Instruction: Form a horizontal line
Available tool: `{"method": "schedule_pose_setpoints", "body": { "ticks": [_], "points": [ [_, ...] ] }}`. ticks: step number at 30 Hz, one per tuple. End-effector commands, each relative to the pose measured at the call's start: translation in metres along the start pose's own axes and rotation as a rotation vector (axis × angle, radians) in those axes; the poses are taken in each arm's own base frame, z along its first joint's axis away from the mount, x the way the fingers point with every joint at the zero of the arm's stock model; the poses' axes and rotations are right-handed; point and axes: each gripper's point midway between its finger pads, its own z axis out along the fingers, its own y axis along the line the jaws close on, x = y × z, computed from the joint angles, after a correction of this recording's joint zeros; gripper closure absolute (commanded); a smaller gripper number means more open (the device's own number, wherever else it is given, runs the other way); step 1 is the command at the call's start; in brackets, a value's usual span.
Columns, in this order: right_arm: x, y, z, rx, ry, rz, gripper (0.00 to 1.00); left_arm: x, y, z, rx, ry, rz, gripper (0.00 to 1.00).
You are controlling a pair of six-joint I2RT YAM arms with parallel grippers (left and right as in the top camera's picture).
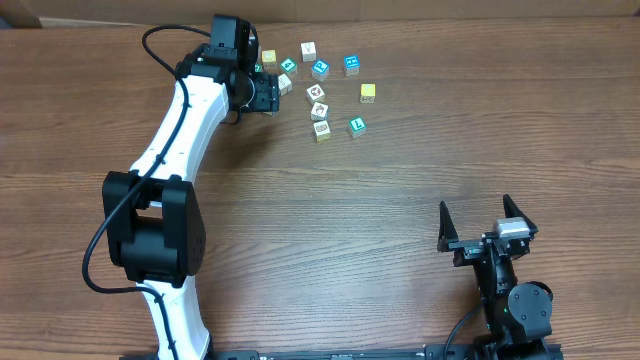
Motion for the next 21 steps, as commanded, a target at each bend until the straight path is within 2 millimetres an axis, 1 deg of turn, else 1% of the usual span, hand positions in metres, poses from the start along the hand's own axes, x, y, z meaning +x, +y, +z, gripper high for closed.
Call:
{"method": "schedule_pose_setpoints", "body": {
  "ticks": [1,4,12,21],
  "points": [
    [0.0017,0.0002,0.0,-0.002,-0.004,-0.004,0.0,-0.007,0.0001,0.0016,-0.01,-0.015,0.029,0.22],
    [0.0017,0.0002,0.0,-0.002,-0.004,-0.005,0.0,-0.0067,0.0001,0.0016,-0.01,-0.014,0.029,0.22],
    [0.0017,0.0002,0.0,-0.002,-0.004,-0.004,0.0,-0.006,0.0004,0.0016,-0.011,-0.011,0.028,0.15],
    [0.0017,0.0002,0.0,-0.002,-0.004,-0.004,0.0,-0.0058,0.0005,0.0016,-0.011,-0.01,0.029,0.15]
  ]
}}
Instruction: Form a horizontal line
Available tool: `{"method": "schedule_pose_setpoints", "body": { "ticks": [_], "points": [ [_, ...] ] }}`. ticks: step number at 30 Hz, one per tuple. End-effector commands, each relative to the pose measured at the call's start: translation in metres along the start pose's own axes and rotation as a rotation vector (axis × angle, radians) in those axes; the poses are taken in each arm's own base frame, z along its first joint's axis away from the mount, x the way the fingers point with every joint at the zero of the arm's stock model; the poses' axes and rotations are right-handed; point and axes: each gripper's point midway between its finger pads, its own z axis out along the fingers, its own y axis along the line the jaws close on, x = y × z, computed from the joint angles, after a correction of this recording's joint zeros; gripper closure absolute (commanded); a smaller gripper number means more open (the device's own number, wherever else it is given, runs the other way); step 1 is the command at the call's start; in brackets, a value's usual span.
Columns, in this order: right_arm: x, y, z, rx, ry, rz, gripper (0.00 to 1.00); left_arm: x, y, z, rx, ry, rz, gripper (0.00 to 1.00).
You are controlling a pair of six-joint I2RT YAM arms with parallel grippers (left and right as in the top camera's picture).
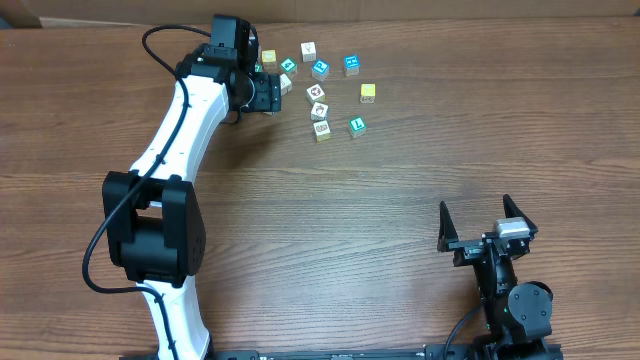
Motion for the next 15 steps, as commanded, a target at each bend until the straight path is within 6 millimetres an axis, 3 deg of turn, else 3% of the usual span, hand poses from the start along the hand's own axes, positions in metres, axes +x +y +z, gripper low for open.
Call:
{"method": "schedule_pose_setpoints", "body": {
  "ticks": [1,7,10,15],
  "points": [
    [0.002,0.0,0.0,-0.002,-0.004,-0.004,0.0,-0.006,0.0,0.002,-0.011,-0.011,0.028,0.14],
    [0.002,0.0,0.0,-0.002,-0.004,-0.004,0.0,-0.005,0.002,0.002,-0.012,-0.005,0.027,0.14],
    [0.002,0.0,0.0,-0.002,-0.004,-0.005,0.0,-0.006,0.006,0.0,-0.006,-0.005,0.026,0.19],
    [0.002,0.0,0.0,-0.002,-0.004,-0.005,0.0,-0.027,0.023,-0.029,-0.008,-0.021,-0.016,0.21]
  ]
}}
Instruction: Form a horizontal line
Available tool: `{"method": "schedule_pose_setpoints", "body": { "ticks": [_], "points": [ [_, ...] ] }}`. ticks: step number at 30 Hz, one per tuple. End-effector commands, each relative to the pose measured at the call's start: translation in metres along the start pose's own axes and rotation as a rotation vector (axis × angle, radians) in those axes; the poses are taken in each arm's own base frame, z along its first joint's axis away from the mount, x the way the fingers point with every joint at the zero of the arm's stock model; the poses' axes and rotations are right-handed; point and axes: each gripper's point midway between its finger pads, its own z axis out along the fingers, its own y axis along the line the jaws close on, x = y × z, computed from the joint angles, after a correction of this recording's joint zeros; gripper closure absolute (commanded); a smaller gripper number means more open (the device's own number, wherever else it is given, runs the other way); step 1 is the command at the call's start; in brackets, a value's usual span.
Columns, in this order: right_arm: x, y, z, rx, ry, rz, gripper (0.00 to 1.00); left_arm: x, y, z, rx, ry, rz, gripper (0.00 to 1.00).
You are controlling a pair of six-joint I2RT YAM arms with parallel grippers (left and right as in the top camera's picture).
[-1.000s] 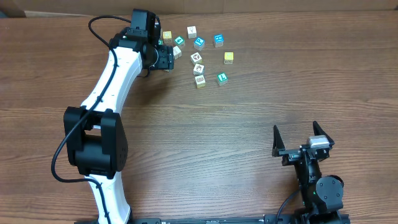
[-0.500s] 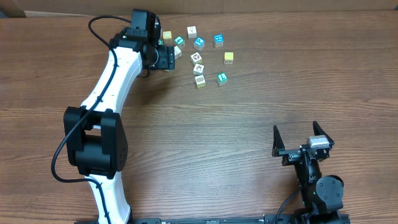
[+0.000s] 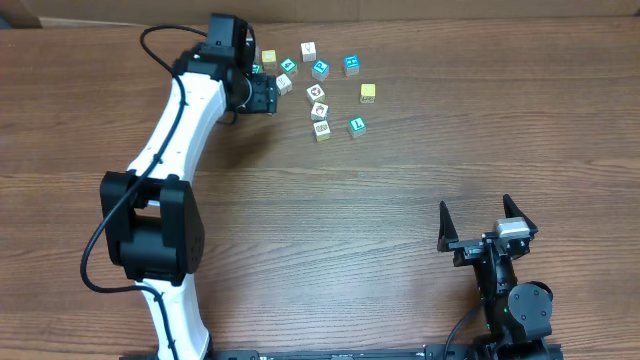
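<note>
Several small cubes lie scattered at the table's far middle: a cream one (image 3: pixel 269 57), teal ones (image 3: pixel 288 65) (image 3: pixel 320 69) (image 3: pixel 351 65), white ones (image 3: pixel 309 50) (image 3: pixel 317 93) (image 3: pixel 319 111), yellow ones (image 3: pixel 368 92) (image 3: pixel 322 129) and a green one (image 3: pixel 356 126). They form a loose cluster, not a row. My left gripper (image 3: pixel 272 94) reaches in from the left, its tips just beside a white cube (image 3: pixel 285 83); its jaws are too dark to read. My right gripper (image 3: pixel 476 212) rests near the front right, open and empty.
The white left arm (image 3: pixel 180 130) stretches from its base (image 3: pixel 150 240) diagonally toward the cubes. A sliver of green (image 3: pixel 257 68) peeks out behind the left wrist. The table's far edge (image 3: pixel 420 14) runs just behind the cluster.
My left arm has shifted very slightly to the left and back. The cubes lie where they were, and the right arm is unmoved.
At both earlier moments my left gripper stood at the left edge of the cube cluster beside the white cube, the right one parked open. Only a small leftward shift of the left arm shows by now; no cube has changed place.
</note>
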Motion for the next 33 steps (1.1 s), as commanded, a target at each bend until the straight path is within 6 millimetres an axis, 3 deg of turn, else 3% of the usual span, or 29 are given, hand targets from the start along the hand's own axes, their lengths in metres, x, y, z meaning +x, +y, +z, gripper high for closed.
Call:
{"method": "schedule_pose_setpoints", "body": {
  "ticks": [1,6,15,24,29,33],
  "points": [
    [0.002,0.0,0.0,-0.002,-0.004,-0.004,0.0,-0.034,0.014,-0.03,0.013,-0.074,-0.019,0.2],
    [0.002,0.0,0.0,-0.002,-0.003,-0.005,0.0,-0.066,0.021,-0.073,0.014,-0.165,-0.037,0.18],
    [0.002,0.0,0.0,-0.002,-0.004,-0.004,0.0,-0.091,0.007,-0.105,0.038,-0.26,-0.04,0.17],
    [0.002,0.0,0.0,-0.002,-0.004,-0.004,0.0,-0.072,0.008,-0.102,0.028,-0.179,-0.056,0.16],
    [0.002,0.0,0.0,-0.002,-0.004,-0.004,0.0,-0.054,0.003,-0.099,0.022,-0.108,-0.049,0.11],
    [0.002,0.0,0.0,-0.002,-0.004,-0.005,0.0,-0.05,-0.001,-0.099,0.025,-0.096,-0.042,0.0]
  ]
}}
